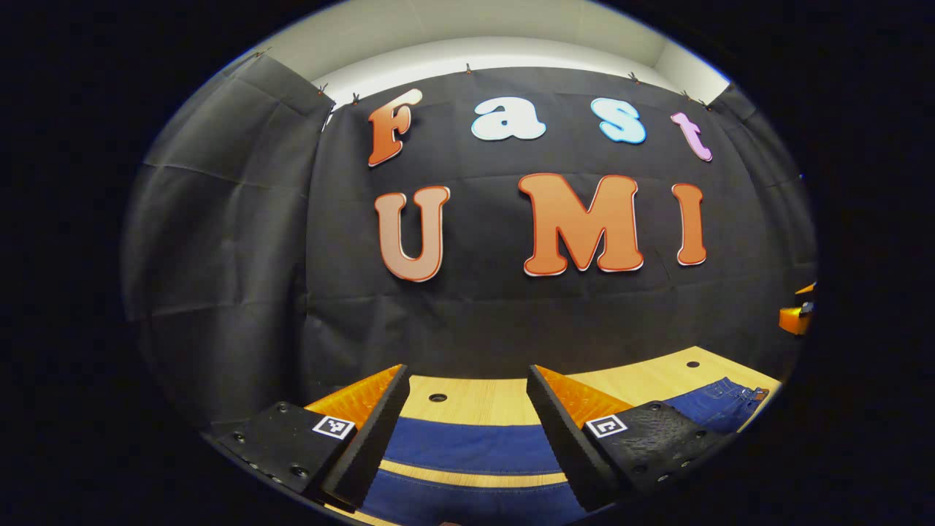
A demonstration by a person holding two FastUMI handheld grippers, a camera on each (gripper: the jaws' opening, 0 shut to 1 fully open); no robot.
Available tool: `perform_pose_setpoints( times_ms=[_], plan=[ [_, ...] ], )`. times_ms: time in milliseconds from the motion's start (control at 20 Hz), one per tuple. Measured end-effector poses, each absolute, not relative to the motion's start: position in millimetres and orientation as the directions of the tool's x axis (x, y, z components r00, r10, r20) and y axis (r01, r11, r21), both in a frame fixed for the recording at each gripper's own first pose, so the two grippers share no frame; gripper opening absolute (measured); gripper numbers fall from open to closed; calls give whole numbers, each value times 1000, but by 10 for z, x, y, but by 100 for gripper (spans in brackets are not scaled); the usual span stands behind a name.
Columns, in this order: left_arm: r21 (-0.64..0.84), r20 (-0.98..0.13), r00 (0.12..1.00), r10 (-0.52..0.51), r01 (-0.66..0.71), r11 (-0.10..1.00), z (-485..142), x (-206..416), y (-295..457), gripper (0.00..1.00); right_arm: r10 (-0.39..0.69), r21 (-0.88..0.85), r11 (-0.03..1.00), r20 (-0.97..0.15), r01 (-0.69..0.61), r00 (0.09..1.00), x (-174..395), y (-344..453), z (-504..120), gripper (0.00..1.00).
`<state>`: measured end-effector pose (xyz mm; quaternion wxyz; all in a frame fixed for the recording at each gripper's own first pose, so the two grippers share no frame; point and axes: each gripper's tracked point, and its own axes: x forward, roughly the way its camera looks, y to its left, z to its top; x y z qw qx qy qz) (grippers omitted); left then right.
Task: Grasp the waist and the cuffs of the jeans and fold them to make the two legs overlap; first hold the waist and fold one-third of the jeans toward the cuffs, then hold the cuffs and fold the remaining one-third in the same direction to finish folding.
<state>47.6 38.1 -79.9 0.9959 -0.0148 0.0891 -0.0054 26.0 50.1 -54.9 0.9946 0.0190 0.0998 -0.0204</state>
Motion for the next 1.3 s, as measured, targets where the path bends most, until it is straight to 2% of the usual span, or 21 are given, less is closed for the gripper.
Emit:
perform_pose_setpoints(
  times_ms=[400,700,1050,1300],
  plan=[
    [-119,-346,937,47,-93,989,-1350,404,884,99,-30,88,994,-320,61,947,303,365,-951,98],
    [-204,-496,864,83,-209,957,-1933,235,1271,97,-5,203,973,-463,112,886,330,264,-1437,98],
    [-304,-702,710,56,-370,878,-2721,-95,1607,98,45,321,924,-630,207,775,207,127,-2021,97],
    [-429,-780,625,-11,-522,737,-3242,-262,1798,98,96,404,867,-709,291,699,134,55,-2381,97]
  ],
)
